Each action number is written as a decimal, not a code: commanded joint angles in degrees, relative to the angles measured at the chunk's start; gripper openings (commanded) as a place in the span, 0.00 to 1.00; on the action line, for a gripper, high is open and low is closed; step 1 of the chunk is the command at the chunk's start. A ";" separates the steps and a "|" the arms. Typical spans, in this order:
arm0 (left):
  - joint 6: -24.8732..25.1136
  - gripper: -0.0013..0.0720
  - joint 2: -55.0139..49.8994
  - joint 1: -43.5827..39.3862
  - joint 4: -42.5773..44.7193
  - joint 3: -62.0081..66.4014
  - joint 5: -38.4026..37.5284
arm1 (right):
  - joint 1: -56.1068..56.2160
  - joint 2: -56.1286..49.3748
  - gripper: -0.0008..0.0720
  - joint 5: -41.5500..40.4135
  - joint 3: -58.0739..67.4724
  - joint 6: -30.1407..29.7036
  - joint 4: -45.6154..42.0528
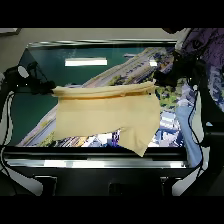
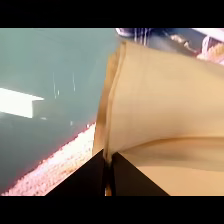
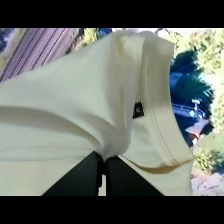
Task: Fold the clothes and pants, and hang the long-sleeved shirts on hangers.
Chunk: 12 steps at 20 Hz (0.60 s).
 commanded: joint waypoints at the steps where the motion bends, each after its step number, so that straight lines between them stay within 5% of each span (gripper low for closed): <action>1: -0.26 0.03 -0.15 -0.61 -0.74 -1.18 -9.70 | 0.07 0.22 0.05 -9.11 0.04 0.17 -2.80; 6: -0.26 0.03 -0.39 -1.38 -0.66 -7.96 -10.84 | 0.20 -0.48 0.05 -11.13 -0.02 0.20 -3.48; 12: -3.10 0.04 -1.14 -1.38 0.59 -9.60 -3.69 | 0.17 -4.81 0.05 -12.98 -0.11 0.61 -2.43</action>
